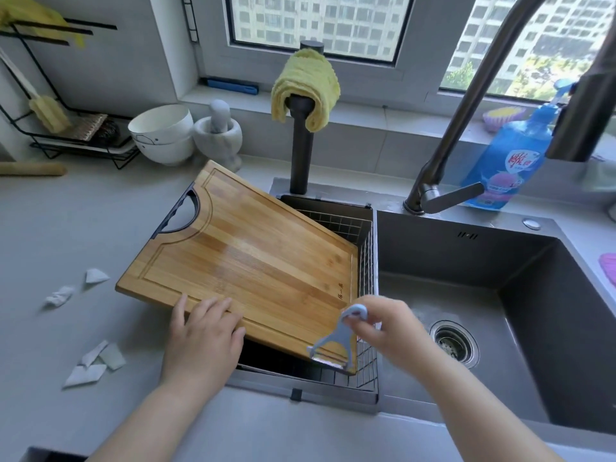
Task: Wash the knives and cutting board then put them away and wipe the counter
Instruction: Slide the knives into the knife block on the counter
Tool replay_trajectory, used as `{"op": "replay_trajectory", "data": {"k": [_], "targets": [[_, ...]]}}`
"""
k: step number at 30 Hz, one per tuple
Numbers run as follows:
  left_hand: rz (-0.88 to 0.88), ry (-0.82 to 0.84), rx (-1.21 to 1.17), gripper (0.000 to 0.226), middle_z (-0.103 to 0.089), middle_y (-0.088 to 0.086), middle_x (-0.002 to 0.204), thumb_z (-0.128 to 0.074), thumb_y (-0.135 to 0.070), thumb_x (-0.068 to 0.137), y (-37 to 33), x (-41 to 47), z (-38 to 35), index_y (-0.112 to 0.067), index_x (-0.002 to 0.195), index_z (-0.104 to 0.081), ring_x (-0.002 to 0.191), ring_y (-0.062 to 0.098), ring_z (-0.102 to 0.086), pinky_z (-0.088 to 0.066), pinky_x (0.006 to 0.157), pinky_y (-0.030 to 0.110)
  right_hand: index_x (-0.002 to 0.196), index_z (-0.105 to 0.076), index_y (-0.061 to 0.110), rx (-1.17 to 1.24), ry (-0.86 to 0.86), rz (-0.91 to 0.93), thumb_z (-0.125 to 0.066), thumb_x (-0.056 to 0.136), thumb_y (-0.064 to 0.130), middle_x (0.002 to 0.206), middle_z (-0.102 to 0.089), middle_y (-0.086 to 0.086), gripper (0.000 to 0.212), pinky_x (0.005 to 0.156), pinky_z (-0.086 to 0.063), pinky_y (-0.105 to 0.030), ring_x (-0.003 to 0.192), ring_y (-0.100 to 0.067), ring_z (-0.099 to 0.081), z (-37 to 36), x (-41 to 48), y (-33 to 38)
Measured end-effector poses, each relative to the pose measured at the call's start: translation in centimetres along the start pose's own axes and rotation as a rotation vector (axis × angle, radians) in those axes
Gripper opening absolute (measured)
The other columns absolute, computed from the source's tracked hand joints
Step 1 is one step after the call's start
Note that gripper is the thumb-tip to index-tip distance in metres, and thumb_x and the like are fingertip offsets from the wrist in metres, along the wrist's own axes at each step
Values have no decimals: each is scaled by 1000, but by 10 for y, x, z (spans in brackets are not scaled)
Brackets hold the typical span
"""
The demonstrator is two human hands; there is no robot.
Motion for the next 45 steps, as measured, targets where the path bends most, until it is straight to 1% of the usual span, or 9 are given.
{"op": "replay_trajectory", "data": {"k": [6,9,14,18,24,27,31,35,45], "targets": [[-29,-18,-253,37,-72,-2,82,-38,-30,75,-19,3,-3,-19,75,-73,93,9,-50,-22,96,37,73,-63,22,483,-543,-63,-56,87,2,64,-67,12,25,56,-50,-12,63,-6,-60,74,-15,-12],[-86,25,-386,36,-71,-2,84,-41,-28,75,-36,-3,-12,-15,81,-74,92,7,-46,-18,99,23,72,-59,23,429,-831,-195,-60,86,13,60,-62,8,17,54,-44,-7,57,-6,-56,90,-26,-49],[-161,99,-414,35,-71,-4,84,-41,-30,76,-56,-14,-34,-17,83,-73,90,6,-45,-29,92,23,75,-52,-8,191,-755,-547,-52,90,11,60,-41,-7,25,54,-28,-29,66,-24,-37,88,-38,-121],[-186,85,-367,65,-70,-5,84,-13,-40,97,-59,-15,-43,-18,84,-73,89,6,-44,-33,86,27,93,-59,3,90,-762,-604,-49,94,15,70,-49,-8,16,65,-33,-31,76,-32,-49,92,-41,-130],[-182,97,-323,38,-69,-9,79,-38,-35,72,-62,-7,-35,-22,79,-74,87,6,-43,-32,85,25,87,-48,8,177,-802,-454,-48,92,9,89,-62,-23,5,69,-38,-34,85,-38,-55,101,-23,-108],[-152,46,-356,36,-69,-9,81,-41,-34,72,-54,7,-23,-21,82,-73,88,3,-44,-33,87,26,90,-46,8,251,-776,-338,-45,94,8,77,-56,-12,4,60,-39,-24,75,-26,-53,106,-4,-86],[-72,-42,-362,35,-71,-8,86,-40,-34,81,-25,22,4,-19,88,-72,93,3,-46,-31,92,22,95,-46,9,309,-631,-235,-42,96,11,75,-51,-10,5,58,-41,-21,64,-16,-53,99,27,-53],[19,-165,-360,47,-71,-1,88,-31,-35,95,24,28,35,-11,90,-71,93,5,-48,-29,92,15,76,-45,18,324,-421,-158,-42,95,15,66,-46,-8,19,55,-42,-25,57,-19,-45,78,62,-10],[368,-129,-274,43,-72,13,86,-39,-26,75,198,35,35,0,83,-72,81,27,-69,-53,73,39,85,-49,24,256,-62,-45,-41,96,27,70,-46,-2,14,56,-34,-28,61,-15,-41,-2,161,112]]}}
Point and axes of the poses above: each hand's wrist, its own x-axis towards the middle knuckle, its own z-axis out of the back of the hand, y = z × x, the point moved 5 cm from there along x, towards the middle knuckle
